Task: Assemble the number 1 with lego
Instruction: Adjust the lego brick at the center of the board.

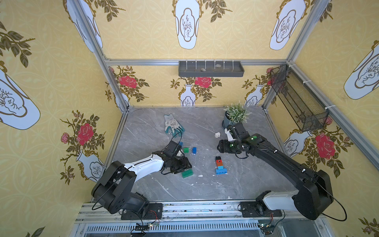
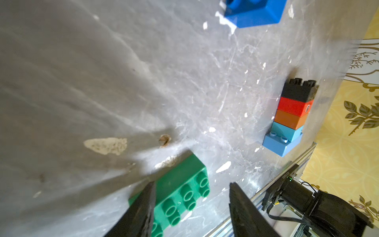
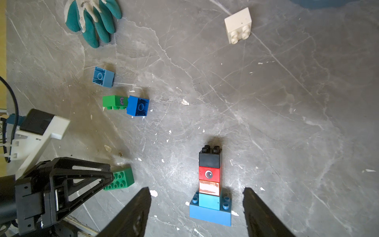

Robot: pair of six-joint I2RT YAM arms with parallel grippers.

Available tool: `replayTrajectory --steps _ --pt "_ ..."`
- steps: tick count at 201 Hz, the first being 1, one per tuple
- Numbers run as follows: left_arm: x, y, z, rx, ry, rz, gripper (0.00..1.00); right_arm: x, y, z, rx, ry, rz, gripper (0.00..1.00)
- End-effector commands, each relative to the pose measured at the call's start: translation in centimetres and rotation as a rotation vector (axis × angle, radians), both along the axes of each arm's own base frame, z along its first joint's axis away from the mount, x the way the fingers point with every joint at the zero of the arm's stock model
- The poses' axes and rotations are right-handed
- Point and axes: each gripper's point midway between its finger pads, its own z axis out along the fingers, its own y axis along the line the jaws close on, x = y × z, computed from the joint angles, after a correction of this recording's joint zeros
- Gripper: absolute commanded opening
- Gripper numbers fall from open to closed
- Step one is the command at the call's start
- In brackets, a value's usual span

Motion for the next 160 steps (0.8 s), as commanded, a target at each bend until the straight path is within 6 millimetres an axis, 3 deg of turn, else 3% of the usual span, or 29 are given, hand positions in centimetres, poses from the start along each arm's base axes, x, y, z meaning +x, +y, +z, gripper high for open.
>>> replayTrajectory --steps 1,36,53,81,119,160 --pt "-0.1 -0.1 0.3 0.0 -0.001 -0.016 0.59 0.8 0.5 0.9 0.038 -0.061 -0.002 0.73" --pt "1.0 1.3 1.5 0.06 -0.071 0.048 0.59 1.0 1.9 2.6 0.076 -0.214 0.117 0.71" --pt "1.9 2.2 2.5 0.089 -0.133 0.099 0.59 0.4 3.9 3.9 0.104 -0.348 0.258 0.71" --pt "3.0 3.7 4.5 0.115 -0.231 0.167 0.6 -2.0 8.0 4.4 0.081 -0.571 0.566 0.72" --pt "3.7 6.3 7.2 0.121 -0.35 0.286 0.59 -4.3 11.7 2.6 0.091 -0.632 0.826 0.72" --pt "3.1 8.9 8.5 0.082 -0.416 0.415 0.6 -7.1 15.4 -1.2 0.081 -0.615 1.05 0.72"
